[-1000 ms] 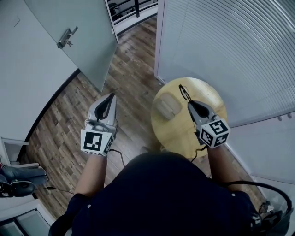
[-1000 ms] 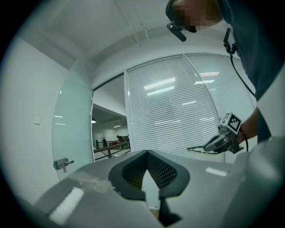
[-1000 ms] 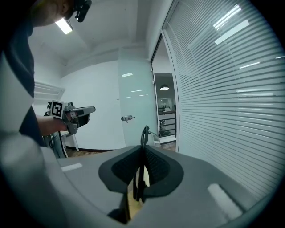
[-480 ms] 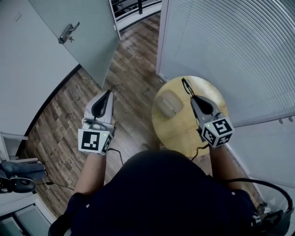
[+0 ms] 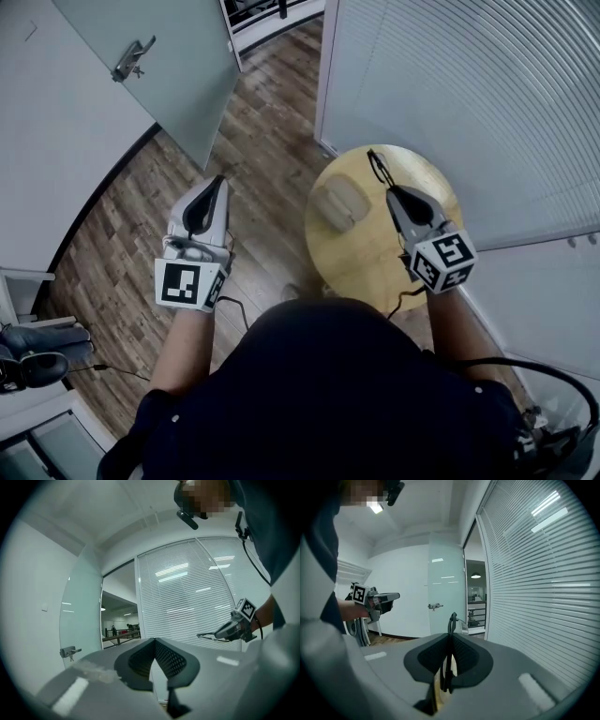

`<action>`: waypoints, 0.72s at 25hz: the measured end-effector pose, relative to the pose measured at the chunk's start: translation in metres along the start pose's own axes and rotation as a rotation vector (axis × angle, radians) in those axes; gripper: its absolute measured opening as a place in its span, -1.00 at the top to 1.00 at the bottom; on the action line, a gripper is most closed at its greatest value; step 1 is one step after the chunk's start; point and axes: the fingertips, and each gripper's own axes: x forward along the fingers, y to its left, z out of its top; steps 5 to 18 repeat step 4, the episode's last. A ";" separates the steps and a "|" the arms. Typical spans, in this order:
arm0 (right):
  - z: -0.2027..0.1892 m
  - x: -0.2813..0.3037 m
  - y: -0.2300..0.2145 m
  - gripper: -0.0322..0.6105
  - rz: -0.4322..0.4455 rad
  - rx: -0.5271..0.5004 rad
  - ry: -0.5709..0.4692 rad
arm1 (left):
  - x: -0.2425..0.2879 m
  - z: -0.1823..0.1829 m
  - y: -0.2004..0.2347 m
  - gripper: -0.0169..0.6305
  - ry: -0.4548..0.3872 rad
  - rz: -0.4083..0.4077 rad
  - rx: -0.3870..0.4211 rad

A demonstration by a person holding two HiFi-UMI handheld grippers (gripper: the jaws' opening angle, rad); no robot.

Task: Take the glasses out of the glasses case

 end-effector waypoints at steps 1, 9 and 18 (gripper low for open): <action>0.000 0.001 -0.001 0.79 0.001 -0.002 0.002 | 0.002 0.001 -0.001 0.93 -0.002 -0.003 0.000; 0.002 0.003 -0.003 0.79 0.003 -0.004 0.005 | 0.006 0.003 -0.001 0.93 -0.004 -0.013 0.004; 0.002 0.003 -0.003 0.79 0.003 -0.004 0.005 | 0.006 0.003 -0.001 0.93 -0.004 -0.013 0.004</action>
